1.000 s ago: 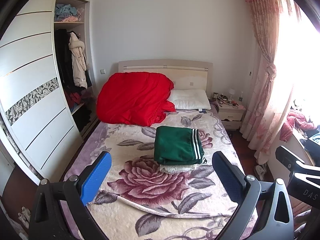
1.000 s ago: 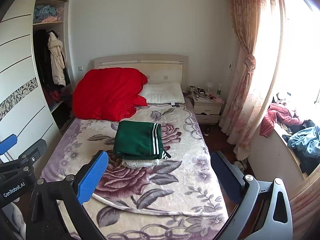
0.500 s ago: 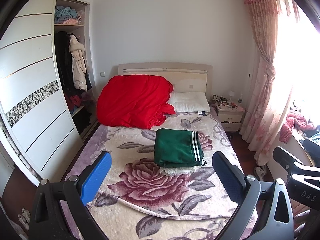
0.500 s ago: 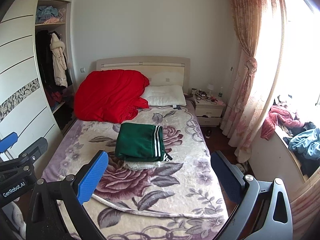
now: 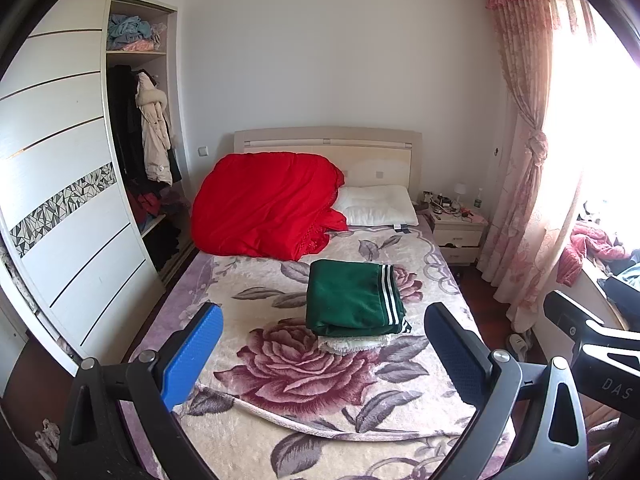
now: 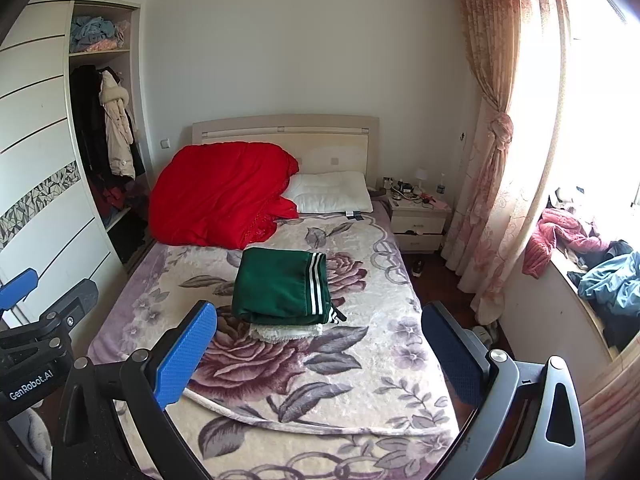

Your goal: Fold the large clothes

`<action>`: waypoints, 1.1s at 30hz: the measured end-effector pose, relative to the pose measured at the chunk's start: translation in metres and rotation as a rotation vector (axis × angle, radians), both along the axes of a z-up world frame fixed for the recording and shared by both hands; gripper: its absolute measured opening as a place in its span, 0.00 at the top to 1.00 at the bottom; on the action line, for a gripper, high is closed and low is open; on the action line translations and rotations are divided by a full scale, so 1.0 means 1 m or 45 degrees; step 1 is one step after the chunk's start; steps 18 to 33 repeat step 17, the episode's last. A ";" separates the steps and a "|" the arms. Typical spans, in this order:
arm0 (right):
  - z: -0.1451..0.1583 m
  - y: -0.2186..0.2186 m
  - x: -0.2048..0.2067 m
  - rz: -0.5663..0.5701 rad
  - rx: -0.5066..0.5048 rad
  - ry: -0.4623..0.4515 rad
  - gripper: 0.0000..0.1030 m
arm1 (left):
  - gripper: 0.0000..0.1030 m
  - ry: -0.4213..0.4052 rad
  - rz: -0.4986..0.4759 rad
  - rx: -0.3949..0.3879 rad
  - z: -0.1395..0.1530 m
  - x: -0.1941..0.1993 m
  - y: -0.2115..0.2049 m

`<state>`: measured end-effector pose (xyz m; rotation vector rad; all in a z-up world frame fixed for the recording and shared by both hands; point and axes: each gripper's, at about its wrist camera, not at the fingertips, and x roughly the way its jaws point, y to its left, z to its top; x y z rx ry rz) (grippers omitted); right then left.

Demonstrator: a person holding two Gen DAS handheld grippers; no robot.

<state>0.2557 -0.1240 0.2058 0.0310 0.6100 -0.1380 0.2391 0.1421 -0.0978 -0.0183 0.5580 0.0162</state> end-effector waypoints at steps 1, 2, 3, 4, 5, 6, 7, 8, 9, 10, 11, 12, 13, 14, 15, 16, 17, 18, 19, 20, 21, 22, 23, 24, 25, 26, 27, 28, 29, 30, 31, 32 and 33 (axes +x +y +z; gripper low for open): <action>0.000 0.000 -0.001 0.000 0.001 0.001 0.00 | 0.00 0.000 0.001 0.001 0.000 0.000 0.000; -0.001 0.000 -0.002 -0.002 0.003 0.000 0.00 | 0.00 0.000 0.000 0.000 0.000 0.000 0.000; -0.001 0.001 -0.002 -0.001 0.003 0.000 0.00 | 0.00 0.002 0.000 -0.002 0.000 0.000 0.000; 0.000 0.002 -0.003 -0.002 0.005 0.001 0.00 | 0.00 0.002 0.003 0.003 -0.001 0.000 0.000; 0.000 0.003 -0.002 -0.001 0.006 0.002 0.00 | 0.00 0.003 0.005 0.003 -0.001 0.000 0.000; 0.000 0.003 -0.002 -0.001 0.006 0.003 0.00 | 0.00 0.005 0.005 0.001 0.000 0.000 0.000; 0.000 0.003 -0.004 -0.006 0.005 0.003 0.00 | 0.00 0.005 0.006 0.001 0.000 0.000 0.000; 0.000 0.005 -0.005 -0.006 0.006 0.005 0.00 | 0.00 0.004 0.007 0.004 0.000 0.000 0.000; 0.000 0.006 -0.005 -0.006 0.008 0.005 0.00 | 0.00 0.003 0.009 0.002 0.001 0.000 0.000; 0.000 0.006 -0.004 -0.007 0.006 0.006 0.00 | 0.00 0.002 0.008 0.001 0.002 0.001 0.000; 0.000 0.006 -0.006 -0.009 0.005 0.006 0.00 | 0.00 0.000 0.010 0.001 0.003 0.001 0.000; 0.001 0.007 -0.005 -0.008 0.004 0.004 0.00 | 0.00 0.000 0.010 0.000 0.003 0.002 0.000; 0.000 0.007 -0.007 -0.011 0.006 0.004 0.00 | 0.00 -0.003 0.012 0.000 0.004 0.002 0.000; 0.000 0.007 -0.007 -0.009 0.005 0.005 0.00 | 0.00 -0.007 0.018 0.003 0.004 0.002 0.000; 0.000 0.007 -0.007 -0.010 0.005 0.005 0.00 | 0.00 -0.011 0.024 0.005 0.004 0.002 -0.001; -0.001 0.007 -0.008 -0.011 0.005 0.006 0.00 | 0.00 -0.010 0.021 0.000 0.004 0.003 0.000; -0.001 0.007 -0.008 -0.012 0.006 0.004 0.00 | 0.00 -0.006 0.017 -0.008 0.004 0.003 0.001; -0.001 0.007 -0.008 -0.012 0.006 0.004 0.00 | 0.00 -0.006 0.017 -0.008 0.004 0.003 0.001; -0.001 0.007 -0.008 -0.012 0.006 0.004 0.00 | 0.00 -0.006 0.017 -0.008 0.004 0.003 0.001; -0.001 0.007 -0.008 -0.012 0.006 0.004 0.00 | 0.00 -0.006 0.017 -0.008 0.004 0.003 0.001; -0.001 0.007 -0.008 -0.012 0.006 0.004 0.00 | 0.00 -0.006 0.017 -0.008 0.004 0.003 0.001; -0.001 0.007 -0.008 -0.012 0.006 0.004 0.00 | 0.00 -0.006 0.017 -0.008 0.004 0.003 0.001; -0.001 0.007 -0.008 -0.012 0.006 0.004 0.00 | 0.00 -0.006 0.017 -0.008 0.004 0.003 0.001; -0.001 0.007 -0.008 -0.012 0.006 0.004 0.00 | 0.00 -0.006 0.017 -0.008 0.004 0.003 0.001; -0.001 0.007 -0.008 -0.012 0.006 0.004 0.00 | 0.00 -0.006 0.017 -0.008 0.004 0.003 0.001; -0.001 0.007 -0.008 -0.012 0.006 0.004 0.00 | 0.00 -0.006 0.017 -0.008 0.004 0.003 0.001; -0.001 0.007 -0.008 -0.012 0.006 0.004 0.00 | 0.00 -0.006 0.017 -0.008 0.004 0.003 0.001; -0.001 0.007 -0.008 -0.012 0.006 0.004 0.00 | 0.00 -0.006 0.017 -0.008 0.004 0.003 0.001; -0.001 0.007 -0.008 -0.012 0.006 0.004 0.00 | 0.00 -0.006 0.017 -0.008 0.004 0.003 0.001; -0.001 0.007 -0.008 -0.012 0.006 0.004 0.00 | 0.00 -0.006 0.017 -0.008 0.004 0.003 0.001; -0.001 0.007 -0.008 -0.012 0.006 0.004 0.00 | 0.00 -0.006 0.017 -0.008 0.004 0.003 0.001; -0.001 0.007 -0.008 -0.012 0.006 0.004 0.00 | 0.00 -0.006 0.017 -0.008 0.004 0.003 0.001; -0.001 0.007 -0.008 -0.012 0.006 0.004 0.00 | 0.00 -0.006 0.017 -0.008 0.004 0.003 0.001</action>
